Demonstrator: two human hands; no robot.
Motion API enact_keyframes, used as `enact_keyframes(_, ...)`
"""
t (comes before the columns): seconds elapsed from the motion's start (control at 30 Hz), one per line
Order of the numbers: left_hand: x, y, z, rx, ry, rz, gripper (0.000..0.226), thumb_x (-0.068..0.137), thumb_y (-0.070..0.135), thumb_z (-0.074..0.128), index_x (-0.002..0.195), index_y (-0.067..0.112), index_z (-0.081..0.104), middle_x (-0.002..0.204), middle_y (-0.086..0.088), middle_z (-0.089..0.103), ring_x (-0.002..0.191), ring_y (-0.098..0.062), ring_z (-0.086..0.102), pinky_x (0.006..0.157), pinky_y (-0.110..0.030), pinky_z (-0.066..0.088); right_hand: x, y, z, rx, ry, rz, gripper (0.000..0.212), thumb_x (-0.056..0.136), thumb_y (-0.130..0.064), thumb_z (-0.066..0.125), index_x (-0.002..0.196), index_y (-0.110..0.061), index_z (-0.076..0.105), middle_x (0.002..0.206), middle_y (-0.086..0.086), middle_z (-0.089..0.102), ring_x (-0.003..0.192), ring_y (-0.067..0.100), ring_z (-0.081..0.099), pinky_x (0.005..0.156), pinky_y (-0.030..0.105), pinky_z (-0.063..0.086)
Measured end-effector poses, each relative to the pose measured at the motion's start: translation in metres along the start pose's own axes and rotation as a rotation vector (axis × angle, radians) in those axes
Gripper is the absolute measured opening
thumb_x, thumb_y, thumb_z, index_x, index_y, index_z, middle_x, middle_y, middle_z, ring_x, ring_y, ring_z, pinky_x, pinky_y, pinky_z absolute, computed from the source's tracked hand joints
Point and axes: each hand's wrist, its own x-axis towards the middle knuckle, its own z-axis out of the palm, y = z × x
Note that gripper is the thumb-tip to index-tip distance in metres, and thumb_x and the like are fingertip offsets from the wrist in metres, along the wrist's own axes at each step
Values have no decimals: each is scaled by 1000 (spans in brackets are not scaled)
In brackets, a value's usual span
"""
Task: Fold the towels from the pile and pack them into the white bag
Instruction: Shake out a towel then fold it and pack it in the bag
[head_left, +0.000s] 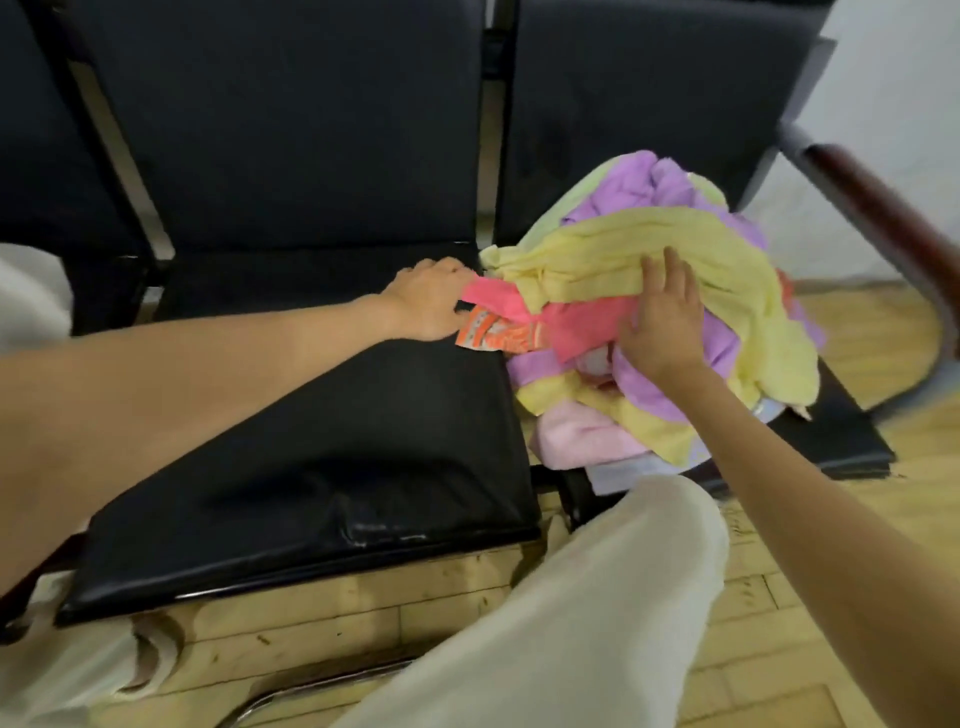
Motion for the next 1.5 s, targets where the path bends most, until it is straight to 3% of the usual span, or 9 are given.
enact_keyframes(0.17,77,68,-10,63,11,313,63,92,32,58,147,18,32,145,-10,39,128,-31,41,100,-49,40,11,53,-6,152,242,197,58,95,-9,43,146,4,20,155,24,15,144,38,13,118,44,12)
enact_keyframes(0.33,126,126,-2,0,116,477,64,96,36,51,150,16,24,153,-8,30,140,-25,29,112,-38,26,15,86,6,332,204,338,61,94,-17,52,146,-1,25,147,21,35,136,36,32,110,45,27)
enact_keyframes(0.53,163,163,17,-45,114,402,58,99,41,43,150,22,24,146,-8,32,127,-35,39,108,-42,32,23,104,7,447,379,366,26,89,-12,48,106,-3,66,106,16,67,101,34,60,88,38,43)
enact_keyframes(0.73,161,162,13,-108,241,330,28,95,31,53,117,15,57,116,-6,52,111,-32,46,94,-40,37,14,76,1,617,589,237,17,93,-8,45,90,-2,61,86,7,63,78,15,53,73,33,40)
enact_keyframes(0.9,111,116,-10,-617,179,258,13,93,16,59,88,4,61,82,-5,55,80,-16,51,72,-30,38,-1,39,-7,859,666,197,16,95,-9,43,86,-9,57,73,-16,50,67,-6,48,62,11,34)
enact_keyframes(1.13,20,56,-33,-833,203,-54,32,99,28,46,97,1,63,92,-8,61,83,-13,55,76,-32,46,-21,-45,-9,1052,597,109,7,95,-11,53,88,-13,53,77,-14,53,68,-3,49,64,11,37)
enact_keyframes(1.33,-53,-3,-36,-957,184,-212,45,99,34,47,74,1,65,72,-7,60,70,-9,59,71,-22,46,-40,-102,-10,1279,226,-26,37,92,-3,53,60,-22,48,50,-18,44,53,-3,40,55,11,31)
enact_keyframes(1.43,-78,-34,-26,-905,168,-287,44,98,30,49,89,-10,64,85,-11,60,81,-16,56,69,-22,42,-46,-125,-6,1336,93,11,48,91,-2,53,51,-27,48,44,-18,41,49,-3,38,53,15,31)
enact_keyframes(1.5,-94,-56,-14,-815,128,-343,36,98,28,50,94,-2,68,92,-8,64,85,-16,59,72,-25,45,-48,-136,-1,1355,58,59,48,89,-3,54,47,-26,50,44,-17,42,49,-2,38,53,19,32)
